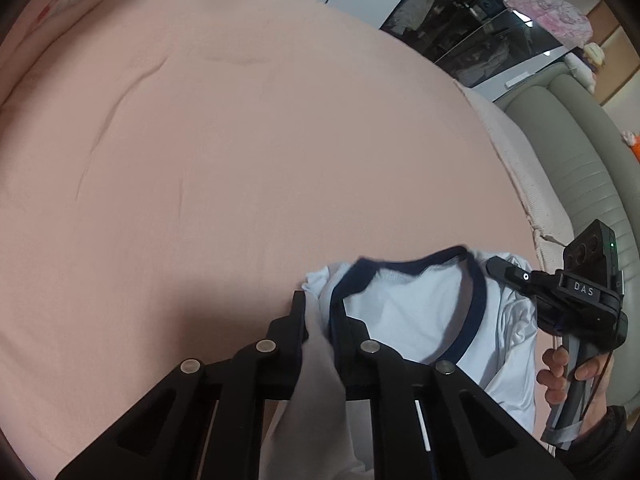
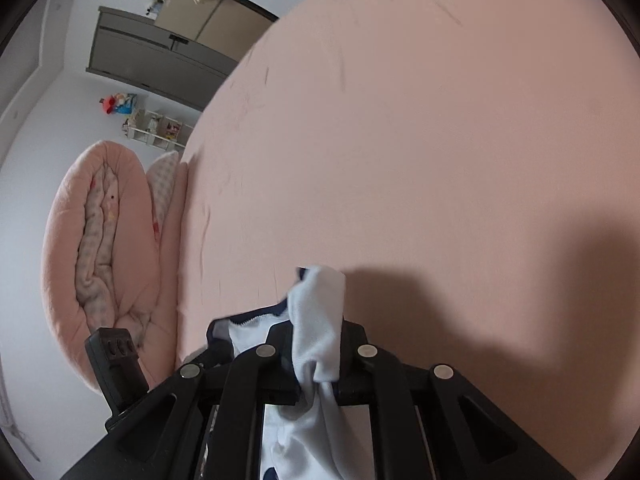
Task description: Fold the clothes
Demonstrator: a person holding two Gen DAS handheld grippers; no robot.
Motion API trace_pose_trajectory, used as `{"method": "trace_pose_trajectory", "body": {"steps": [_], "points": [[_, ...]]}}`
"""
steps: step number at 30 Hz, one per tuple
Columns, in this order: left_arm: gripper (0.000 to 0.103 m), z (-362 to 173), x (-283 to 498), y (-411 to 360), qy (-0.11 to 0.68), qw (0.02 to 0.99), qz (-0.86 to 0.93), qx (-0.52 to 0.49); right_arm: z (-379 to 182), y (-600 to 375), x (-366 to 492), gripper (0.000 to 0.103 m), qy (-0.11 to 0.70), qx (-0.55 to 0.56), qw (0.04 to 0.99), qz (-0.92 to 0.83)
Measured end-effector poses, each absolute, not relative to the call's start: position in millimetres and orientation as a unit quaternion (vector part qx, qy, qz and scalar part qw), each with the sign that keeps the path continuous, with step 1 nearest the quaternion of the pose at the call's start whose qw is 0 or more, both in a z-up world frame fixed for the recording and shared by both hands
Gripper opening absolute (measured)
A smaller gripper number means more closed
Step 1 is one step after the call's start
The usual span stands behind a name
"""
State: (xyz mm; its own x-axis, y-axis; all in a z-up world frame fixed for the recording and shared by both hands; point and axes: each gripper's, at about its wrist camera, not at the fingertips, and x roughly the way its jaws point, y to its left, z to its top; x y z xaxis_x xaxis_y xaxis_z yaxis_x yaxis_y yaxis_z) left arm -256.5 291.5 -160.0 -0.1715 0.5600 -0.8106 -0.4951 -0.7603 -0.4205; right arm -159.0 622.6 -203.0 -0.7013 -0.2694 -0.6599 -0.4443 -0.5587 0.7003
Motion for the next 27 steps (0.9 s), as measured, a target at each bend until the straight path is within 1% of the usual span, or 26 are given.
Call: {"method": "trace_pose_trajectory", "body": {"steps": [4,8,12,16,21,27], "points": [[0.009,-150.1,-264.0,290.1,-0.053,0.356,0.756,-0.546,-182.2,625.2,-164.7,0.007,0.451,-0.370,0.047,0.811],[0.008,-138.4,-252.4,282.8,-0.045,0.366,0.763,-0.531,-169.6,615.5,-164.9,0.007,0.439,-0.385,0.040,0.811],[0.008,-123.4,-239.7,267.8,-0.078,0.374,0.758,-0.529,-162.9,601.7,-149.5,0.007,0.443,-0.384,0.030,0.809],[0.008,-97.5,-220.9,243.8,-0.090,0.378,0.759,-0.523,-146.4,591.1,-124.4,0.007,0.449,-0.375,0.032,0.810],[0.008,-59.9,-186.3,228.5,-0.088,0.390,0.764,-0.506,-108.4,573.0,-87.3,0.007,0.440,-0.358,0.032,0.823],[0.008,-35.3,-138.5,214.9,-0.085,0.403,0.765,-0.495,-64.3,543.7,-31.7,0.007,0.422,-0.345,0.030,0.838]]}}
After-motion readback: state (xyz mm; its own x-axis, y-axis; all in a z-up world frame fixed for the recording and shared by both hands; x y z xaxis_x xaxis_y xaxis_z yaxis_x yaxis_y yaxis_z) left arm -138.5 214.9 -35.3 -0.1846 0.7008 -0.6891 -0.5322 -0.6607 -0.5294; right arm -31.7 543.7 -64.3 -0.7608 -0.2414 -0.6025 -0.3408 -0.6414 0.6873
